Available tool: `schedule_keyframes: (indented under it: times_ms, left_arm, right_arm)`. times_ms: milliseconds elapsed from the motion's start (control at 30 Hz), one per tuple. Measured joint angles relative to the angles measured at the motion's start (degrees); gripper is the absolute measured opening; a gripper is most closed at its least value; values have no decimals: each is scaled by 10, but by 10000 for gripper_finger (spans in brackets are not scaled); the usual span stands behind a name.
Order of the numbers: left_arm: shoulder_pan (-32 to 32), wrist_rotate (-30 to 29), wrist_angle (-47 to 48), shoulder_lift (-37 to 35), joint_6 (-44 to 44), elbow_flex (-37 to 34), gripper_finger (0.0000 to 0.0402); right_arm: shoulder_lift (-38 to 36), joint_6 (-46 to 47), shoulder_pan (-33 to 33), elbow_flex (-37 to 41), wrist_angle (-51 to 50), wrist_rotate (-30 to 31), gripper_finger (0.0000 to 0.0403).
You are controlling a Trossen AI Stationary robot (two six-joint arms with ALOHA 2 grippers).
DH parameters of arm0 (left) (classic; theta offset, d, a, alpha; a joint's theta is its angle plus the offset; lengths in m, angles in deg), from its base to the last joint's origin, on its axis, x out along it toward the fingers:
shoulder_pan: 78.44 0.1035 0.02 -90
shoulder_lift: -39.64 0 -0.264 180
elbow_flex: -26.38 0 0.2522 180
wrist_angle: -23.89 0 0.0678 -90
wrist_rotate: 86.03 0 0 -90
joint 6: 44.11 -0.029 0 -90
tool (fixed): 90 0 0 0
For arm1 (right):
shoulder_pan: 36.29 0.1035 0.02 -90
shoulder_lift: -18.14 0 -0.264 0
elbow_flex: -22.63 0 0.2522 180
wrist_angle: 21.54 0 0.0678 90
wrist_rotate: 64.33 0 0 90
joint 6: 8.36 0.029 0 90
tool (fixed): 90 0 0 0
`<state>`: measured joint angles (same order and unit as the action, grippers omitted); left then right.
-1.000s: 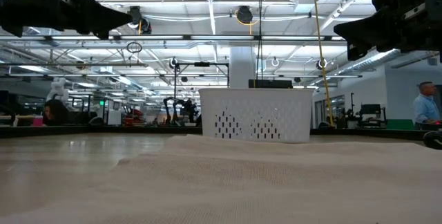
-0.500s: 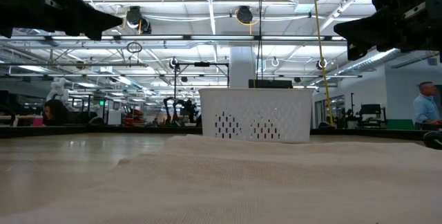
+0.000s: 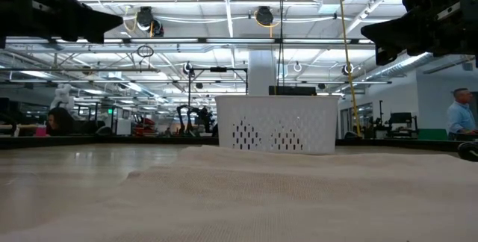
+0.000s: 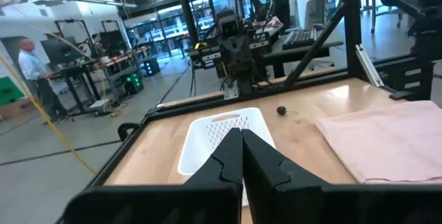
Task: Pick and placing Produce into tupperware
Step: Put the black cherry into the white bin
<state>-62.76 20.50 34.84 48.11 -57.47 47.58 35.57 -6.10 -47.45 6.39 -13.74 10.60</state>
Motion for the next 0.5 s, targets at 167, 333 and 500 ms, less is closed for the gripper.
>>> schedule_keyframes:
  times_ms: [167, 333, 500]
  left_arm:
    - [0, 11, 29, -39, 15, 0, 0]
    - [0, 21, 56, -60, 14, 0, 0]
    - [0, 21, 59, -64, 13, 0, 0]
  right_arm:
    - [0, -3, 0, 0, -1, 0, 0]
    - [0, -2, 0, 0, -1, 0, 0]
    - [0, -1, 0, 0, 0, 0, 0]
